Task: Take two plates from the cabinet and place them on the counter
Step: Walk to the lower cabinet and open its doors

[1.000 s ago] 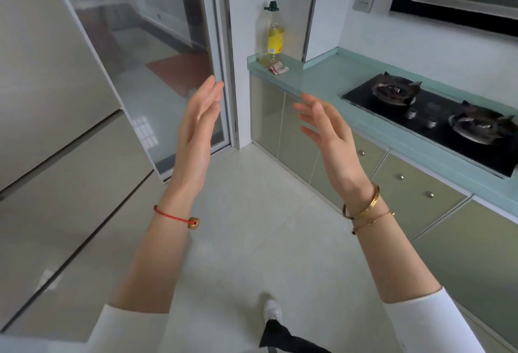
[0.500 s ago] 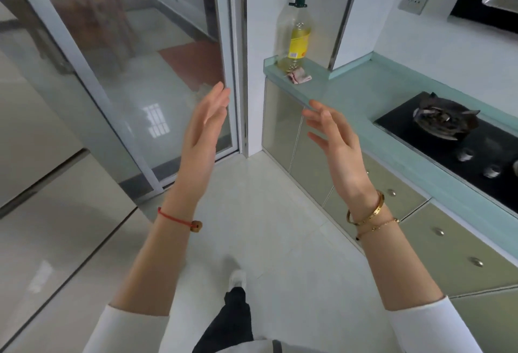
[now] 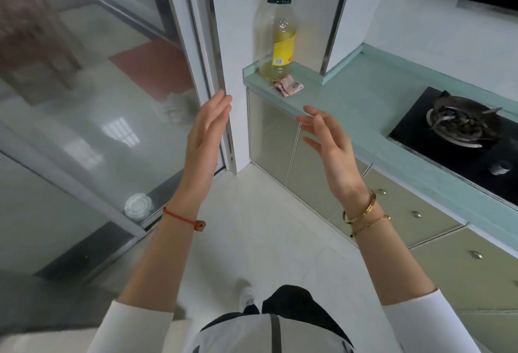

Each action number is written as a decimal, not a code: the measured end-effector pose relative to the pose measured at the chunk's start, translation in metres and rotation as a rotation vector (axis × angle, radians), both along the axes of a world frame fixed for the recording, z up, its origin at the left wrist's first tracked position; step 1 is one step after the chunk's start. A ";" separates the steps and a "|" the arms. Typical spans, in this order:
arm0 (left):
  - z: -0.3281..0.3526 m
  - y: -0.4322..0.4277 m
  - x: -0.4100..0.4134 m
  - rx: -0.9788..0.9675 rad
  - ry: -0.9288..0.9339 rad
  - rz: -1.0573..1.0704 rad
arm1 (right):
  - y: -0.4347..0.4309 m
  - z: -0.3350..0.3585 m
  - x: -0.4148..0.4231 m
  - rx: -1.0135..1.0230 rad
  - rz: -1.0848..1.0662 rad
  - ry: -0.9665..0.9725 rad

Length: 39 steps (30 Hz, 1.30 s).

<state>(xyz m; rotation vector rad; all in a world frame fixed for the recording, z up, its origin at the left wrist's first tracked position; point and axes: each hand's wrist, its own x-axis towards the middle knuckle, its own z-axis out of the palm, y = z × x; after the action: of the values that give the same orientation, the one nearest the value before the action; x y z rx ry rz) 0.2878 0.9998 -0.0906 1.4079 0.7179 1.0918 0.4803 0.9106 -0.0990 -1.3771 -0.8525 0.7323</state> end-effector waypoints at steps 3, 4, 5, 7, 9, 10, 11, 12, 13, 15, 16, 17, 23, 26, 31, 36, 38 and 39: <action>-0.006 0.045 0.014 -0.043 0.007 -0.023 | 0.040 -0.003 0.008 -0.013 -0.025 -0.005; -0.008 0.059 0.021 -0.058 0.013 -0.031 | 0.053 -0.005 0.012 -0.014 -0.035 -0.007; -0.011 0.072 0.026 -0.073 0.022 -0.037 | 0.065 -0.006 0.016 -0.014 -0.046 -0.008; -0.016 0.100 0.041 -0.109 0.037 -0.054 | 0.092 -0.010 0.026 -0.020 -0.064 -0.009; -0.020 0.125 0.055 -0.148 0.040 -0.065 | 0.114 -0.013 0.036 -0.029 -0.079 -0.007; -0.022 0.138 0.063 -0.164 0.043 -0.067 | 0.127 -0.014 0.042 -0.031 -0.089 -0.008; -0.025 0.152 0.071 -0.175 0.045 -0.069 | 0.139 -0.017 0.049 -0.030 -0.099 -0.011; -0.027 0.166 0.079 -0.187 0.050 -0.073 | 0.152 -0.018 0.056 -0.033 -0.108 -0.014; -0.029 0.177 0.086 -0.196 0.057 -0.078 | 0.162 -0.019 0.062 -0.040 -0.116 -0.017; -0.032 0.201 0.099 -0.212 0.070 -0.088 | 0.184 -0.021 0.075 -0.052 -0.132 -0.013; -0.034 0.209 0.104 -0.219 0.075 -0.090 | 0.192 -0.021 0.079 -0.058 -0.137 -0.008; -0.035 0.219 0.109 -0.225 0.075 -0.090 | 0.200 -0.022 0.084 -0.061 -0.144 -0.007; -0.048 0.268 0.135 -0.282 0.091 -0.120 | 0.241 -0.028 0.102 -0.089 -0.188 -0.006; -0.057 0.291 0.145 -0.323 0.116 -0.165 | 0.256 -0.032 0.103 -0.082 -0.233 0.008; -0.075 0.323 0.157 -0.359 0.143 -0.268 | 0.279 -0.050 0.096 -0.063 -0.337 0.019; -0.106 0.344 0.166 -0.391 0.154 -0.322 | 0.294 -0.084 0.090 -0.067 -0.384 0.015; -0.127 0.347 0.169 -0.426 0.154 -0.320 | 0.296 -0.105 0.088 -0.068 -0.394 0.016; -0.139 0.348 0.171 -0.444 0.148 -0.316 | 0.296 -0.118 0.089 -0.066 -0.398 0.014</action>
<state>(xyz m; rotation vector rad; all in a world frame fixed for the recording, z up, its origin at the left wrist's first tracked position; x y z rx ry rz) 0.4592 1.3474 -0.2297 1.1726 0.7576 0.5439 0.5688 1.2062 -0.2167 -1.5389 -0.5214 0.4633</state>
